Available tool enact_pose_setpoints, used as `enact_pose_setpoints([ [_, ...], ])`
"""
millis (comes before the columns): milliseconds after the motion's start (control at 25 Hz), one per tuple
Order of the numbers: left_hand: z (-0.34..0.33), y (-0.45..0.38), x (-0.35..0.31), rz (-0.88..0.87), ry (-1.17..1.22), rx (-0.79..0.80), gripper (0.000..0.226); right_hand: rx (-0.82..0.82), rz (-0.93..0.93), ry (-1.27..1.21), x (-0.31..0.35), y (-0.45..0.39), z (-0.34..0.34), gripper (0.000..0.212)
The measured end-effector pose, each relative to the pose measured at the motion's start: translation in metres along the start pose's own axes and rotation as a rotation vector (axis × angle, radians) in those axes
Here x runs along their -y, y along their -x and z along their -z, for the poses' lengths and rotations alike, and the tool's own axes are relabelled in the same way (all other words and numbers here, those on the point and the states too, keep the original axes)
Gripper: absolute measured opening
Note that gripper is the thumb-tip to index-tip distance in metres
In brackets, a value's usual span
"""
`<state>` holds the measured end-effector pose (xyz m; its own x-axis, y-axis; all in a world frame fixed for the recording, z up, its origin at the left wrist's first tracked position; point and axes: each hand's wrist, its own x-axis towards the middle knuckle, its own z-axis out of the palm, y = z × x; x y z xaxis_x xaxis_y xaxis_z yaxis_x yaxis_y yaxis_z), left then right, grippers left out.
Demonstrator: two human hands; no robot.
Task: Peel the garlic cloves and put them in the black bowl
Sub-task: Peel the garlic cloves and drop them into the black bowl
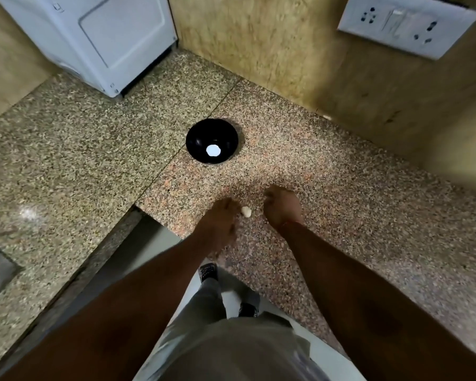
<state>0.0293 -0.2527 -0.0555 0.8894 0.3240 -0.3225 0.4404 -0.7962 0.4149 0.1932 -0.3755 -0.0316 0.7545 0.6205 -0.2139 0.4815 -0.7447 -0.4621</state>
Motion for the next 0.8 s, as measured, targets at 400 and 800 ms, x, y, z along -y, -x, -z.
enact_pose_setpoints([
  [400,0.039,-0.03,0.065,0.056,-0.046,-0.006,0.074,-0.036,0.247,-0.205,0.124,-0.119,-0.011,0.022],
  [800,0.043,-0.033,0.06,0.009,-0.005,-0.009,0.059,-0.063,0.059,-0.238,0.079,-0.063,-0.012,0.021],
])
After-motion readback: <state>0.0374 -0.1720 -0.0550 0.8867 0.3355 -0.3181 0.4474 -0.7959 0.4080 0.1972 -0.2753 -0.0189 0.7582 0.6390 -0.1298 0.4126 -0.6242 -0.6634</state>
